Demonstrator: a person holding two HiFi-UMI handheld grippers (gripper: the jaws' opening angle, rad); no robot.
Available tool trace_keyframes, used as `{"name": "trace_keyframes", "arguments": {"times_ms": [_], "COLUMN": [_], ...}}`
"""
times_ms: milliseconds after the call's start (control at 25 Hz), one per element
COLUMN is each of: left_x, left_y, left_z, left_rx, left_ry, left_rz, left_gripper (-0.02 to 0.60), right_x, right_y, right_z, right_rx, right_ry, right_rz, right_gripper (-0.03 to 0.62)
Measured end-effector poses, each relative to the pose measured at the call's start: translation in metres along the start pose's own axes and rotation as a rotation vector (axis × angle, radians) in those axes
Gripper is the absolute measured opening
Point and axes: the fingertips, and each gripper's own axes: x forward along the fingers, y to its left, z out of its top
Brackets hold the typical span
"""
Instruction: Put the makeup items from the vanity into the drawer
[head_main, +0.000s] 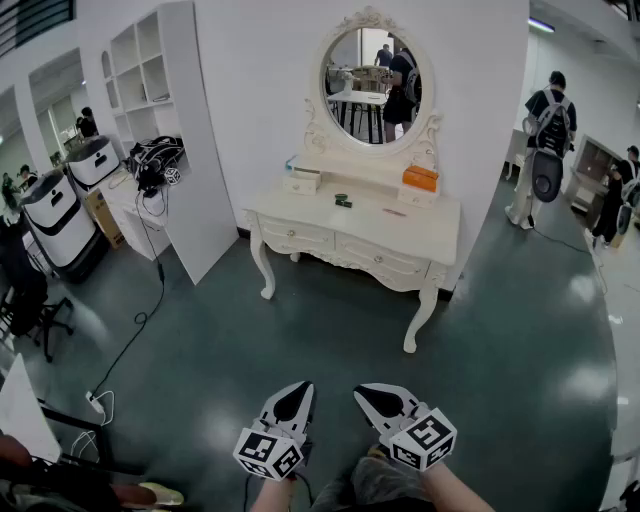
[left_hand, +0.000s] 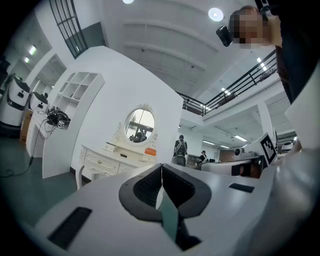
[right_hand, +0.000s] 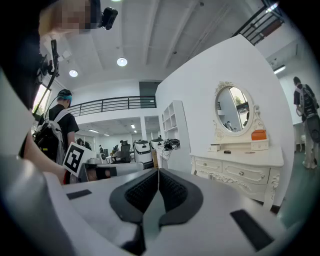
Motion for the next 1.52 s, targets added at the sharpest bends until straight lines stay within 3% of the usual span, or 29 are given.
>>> {"name": "trace_keyframes", "arguments": {"times_ms": [240, 440, 1520], "left_x": [0.014, 0.025, 0.219], "left_y": [-0.001, 0.018, 0.145], "left_z": [0.01, 0.009, 0.044], "left_rx": [0.033, 0.027, 0.027], "left_ry": [-0.032, -0.027, -0.026], "left_rz": [-0.024, 0.001, 0.091], "left_gripper": [0.015, 0.015, 0.015], "right_x": [0.013, 0.032, 0.184], "right_y": [-0.004, -0.019, -0.204], "right_z": [0.002, 0.002, 0.039], "right_rx": [-0.033, -0.03, 0.008], "right_ry": [0.006, 0.007, 0.046], "right_rz": [-0.009, -0.02, 0.054], "right_gripper": [0.026, 0.026, 0.028]}}
